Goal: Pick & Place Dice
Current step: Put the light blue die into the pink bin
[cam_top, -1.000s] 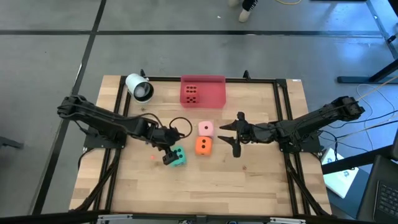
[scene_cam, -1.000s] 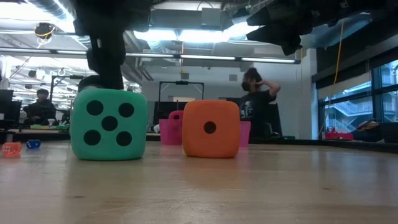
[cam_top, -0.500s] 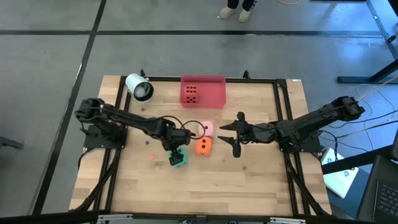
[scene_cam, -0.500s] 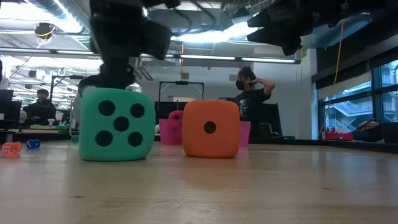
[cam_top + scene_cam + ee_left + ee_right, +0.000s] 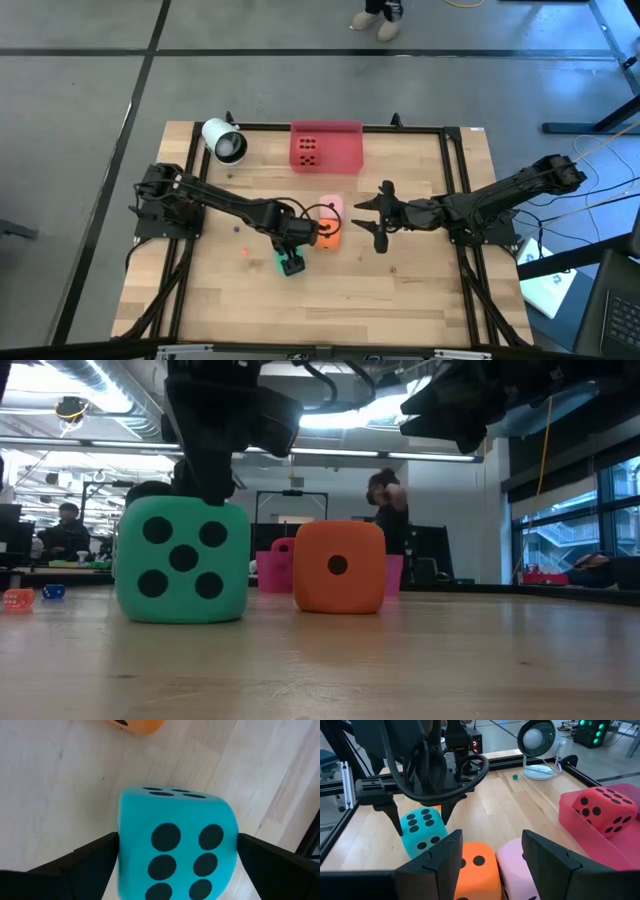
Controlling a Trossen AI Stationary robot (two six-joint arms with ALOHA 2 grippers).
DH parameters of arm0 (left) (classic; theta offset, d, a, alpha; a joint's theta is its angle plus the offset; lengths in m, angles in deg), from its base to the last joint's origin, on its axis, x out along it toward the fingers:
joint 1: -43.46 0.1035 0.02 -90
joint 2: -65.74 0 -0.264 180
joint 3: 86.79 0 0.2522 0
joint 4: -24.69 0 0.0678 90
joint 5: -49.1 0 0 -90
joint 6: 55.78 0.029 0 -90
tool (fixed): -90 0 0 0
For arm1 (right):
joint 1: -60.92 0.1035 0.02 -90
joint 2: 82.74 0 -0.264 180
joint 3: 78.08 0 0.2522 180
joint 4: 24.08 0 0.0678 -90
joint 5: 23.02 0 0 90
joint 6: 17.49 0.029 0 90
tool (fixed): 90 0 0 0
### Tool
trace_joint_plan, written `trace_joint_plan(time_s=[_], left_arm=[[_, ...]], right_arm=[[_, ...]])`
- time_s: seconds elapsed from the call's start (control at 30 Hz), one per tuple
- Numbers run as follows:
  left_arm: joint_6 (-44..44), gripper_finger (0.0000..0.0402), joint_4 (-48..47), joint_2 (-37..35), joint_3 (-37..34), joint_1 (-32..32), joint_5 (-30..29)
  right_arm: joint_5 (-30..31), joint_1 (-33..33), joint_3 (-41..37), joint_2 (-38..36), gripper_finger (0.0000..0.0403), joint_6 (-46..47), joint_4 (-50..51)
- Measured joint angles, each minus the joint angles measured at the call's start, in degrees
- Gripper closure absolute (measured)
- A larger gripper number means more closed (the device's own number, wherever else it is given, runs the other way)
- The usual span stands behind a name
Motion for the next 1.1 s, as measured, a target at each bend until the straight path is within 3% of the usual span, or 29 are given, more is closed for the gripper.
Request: trace_joint_plan(time_s=[1.1], left_arm=[[13.61, 0.0004, -4.38, 2.35, -0.17, -1.85, -3.59]], right_arm=[[0.08, 0.01, 0.0, 0.0, 0.0197, 1.31, 1.03]])
